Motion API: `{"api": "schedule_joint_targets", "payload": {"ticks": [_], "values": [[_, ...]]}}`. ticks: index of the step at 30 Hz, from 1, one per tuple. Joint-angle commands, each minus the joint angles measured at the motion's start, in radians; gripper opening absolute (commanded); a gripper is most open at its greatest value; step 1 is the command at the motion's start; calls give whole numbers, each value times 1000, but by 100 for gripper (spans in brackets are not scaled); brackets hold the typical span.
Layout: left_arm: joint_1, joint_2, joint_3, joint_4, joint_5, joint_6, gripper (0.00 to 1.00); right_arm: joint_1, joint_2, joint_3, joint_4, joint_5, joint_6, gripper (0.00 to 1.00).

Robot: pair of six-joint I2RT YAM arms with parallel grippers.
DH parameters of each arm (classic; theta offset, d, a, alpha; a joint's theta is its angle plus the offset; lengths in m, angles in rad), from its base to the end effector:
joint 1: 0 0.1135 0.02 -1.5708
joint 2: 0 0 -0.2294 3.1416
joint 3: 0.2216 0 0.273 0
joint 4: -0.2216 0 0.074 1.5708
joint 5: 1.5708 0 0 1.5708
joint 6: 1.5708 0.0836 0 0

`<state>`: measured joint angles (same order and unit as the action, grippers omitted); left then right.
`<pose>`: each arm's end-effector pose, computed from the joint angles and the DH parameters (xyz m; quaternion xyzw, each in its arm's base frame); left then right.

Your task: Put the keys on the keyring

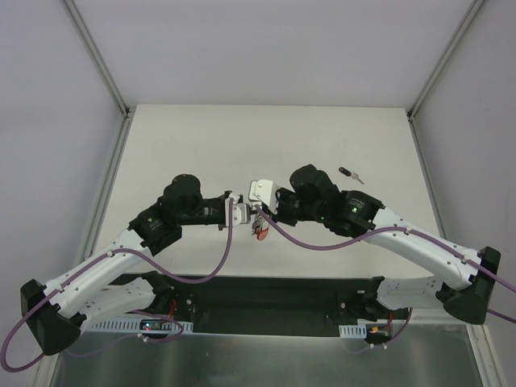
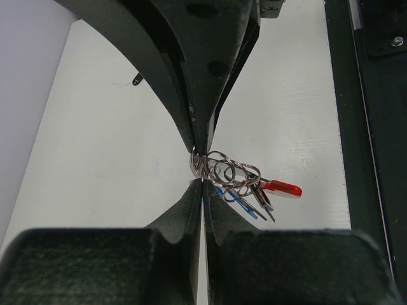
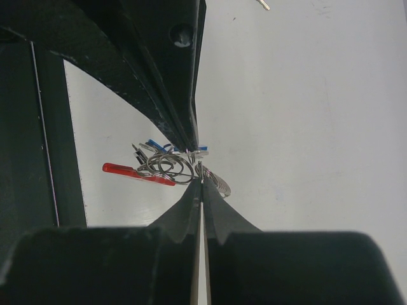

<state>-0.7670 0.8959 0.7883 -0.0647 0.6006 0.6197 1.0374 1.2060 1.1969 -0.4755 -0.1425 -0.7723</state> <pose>0.1751 -0.2344 0.2992 0.6137 0.4406 -0.2710 0.5965 0.1645 0.3020 0.3124 -0.6942 0.4986 0.1285 0.5029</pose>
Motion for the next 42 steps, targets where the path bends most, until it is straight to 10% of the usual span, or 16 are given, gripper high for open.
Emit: {"api": "schedule_joint_targets", "payload": {"ticks": [1, 42], "values": [[-11, -14, 9, 32, 1, 6, 0, -2, -20, 26, 49, 9, -18, 1], [-11, -18, 8, 43, 34, -12, 0, -2, -10, 29, 52, -32, -18, 1]]}}
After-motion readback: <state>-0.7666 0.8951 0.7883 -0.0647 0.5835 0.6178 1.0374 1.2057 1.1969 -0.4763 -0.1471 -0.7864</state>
